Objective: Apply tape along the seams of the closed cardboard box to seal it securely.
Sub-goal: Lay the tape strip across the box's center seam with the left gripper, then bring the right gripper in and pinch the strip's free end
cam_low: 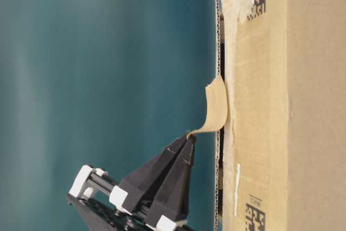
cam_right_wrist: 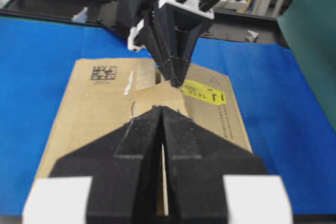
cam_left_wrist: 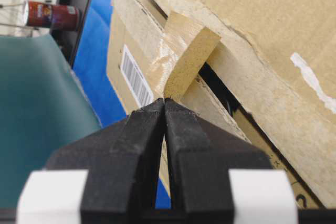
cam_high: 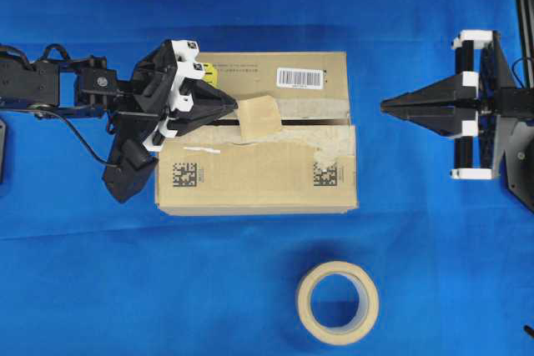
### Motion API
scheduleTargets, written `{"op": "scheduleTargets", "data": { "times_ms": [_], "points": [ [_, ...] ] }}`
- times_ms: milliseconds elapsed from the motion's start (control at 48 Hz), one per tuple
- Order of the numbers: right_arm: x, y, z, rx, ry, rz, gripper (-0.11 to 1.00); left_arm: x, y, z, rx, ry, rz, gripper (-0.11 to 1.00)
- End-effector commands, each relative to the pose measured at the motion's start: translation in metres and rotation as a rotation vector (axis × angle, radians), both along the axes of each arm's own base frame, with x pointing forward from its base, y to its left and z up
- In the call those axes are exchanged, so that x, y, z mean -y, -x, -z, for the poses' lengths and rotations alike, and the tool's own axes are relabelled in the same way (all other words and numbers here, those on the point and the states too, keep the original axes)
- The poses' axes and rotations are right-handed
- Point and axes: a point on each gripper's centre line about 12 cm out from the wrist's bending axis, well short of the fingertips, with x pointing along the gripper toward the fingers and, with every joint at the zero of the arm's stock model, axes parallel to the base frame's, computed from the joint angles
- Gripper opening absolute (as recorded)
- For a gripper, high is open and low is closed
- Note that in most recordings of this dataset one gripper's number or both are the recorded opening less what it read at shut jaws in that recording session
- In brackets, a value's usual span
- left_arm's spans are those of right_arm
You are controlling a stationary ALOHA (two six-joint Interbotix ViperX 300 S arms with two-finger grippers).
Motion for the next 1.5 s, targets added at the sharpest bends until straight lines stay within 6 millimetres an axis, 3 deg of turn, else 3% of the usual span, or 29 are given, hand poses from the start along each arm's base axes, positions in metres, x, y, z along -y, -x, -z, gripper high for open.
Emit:
{"op": "scheduleTargets", "data": {
  "times_ms": [0,375,459,646,792,980,1480],
  "points": [
    [0.004,-0.006,-0.013,0.047,-0.012,0.017,-0.02,-0.001,-0.001,-0.008,0.016,-0.006,0.000,0.00],
    [0.012,-0.048,-0.019,0.033,-0.044,0.049,0.01,-0.001,-0.002,-0.007,0.011,-0.012,0.004,0.00],
    [0.013,-0.064,-0.018,0.022,-0.050,0.053,0.19,-0.001,-0.001,-0.007,0.011,-0.011,0.003,0.00],
    [0.015,-0.098,-0.018,0.013,-0.050,0.054,0.73,-0.001,-0.001,-0.007,0.010,-0.010,0.002,0.00],
    [0.016,-0.121,-0.016,-0.002,-0.050,0.054,0.59,-0.001,-0.001,-0.007,0.011,-0.011,0.002,0.00],
    [0.018,-0.129,-0.008,-0.045,-0.053,0.056,0.61,-0.001,-0.002,-0.007,0.011,-0.011,0.003,0.00],
    [0.021,-0.142,0.048,-0.205,-0.066,0.069,0.57,-0.001,-0.001,-0.006,-0.003,-0.002,0.000,0.00]
  ]
}}
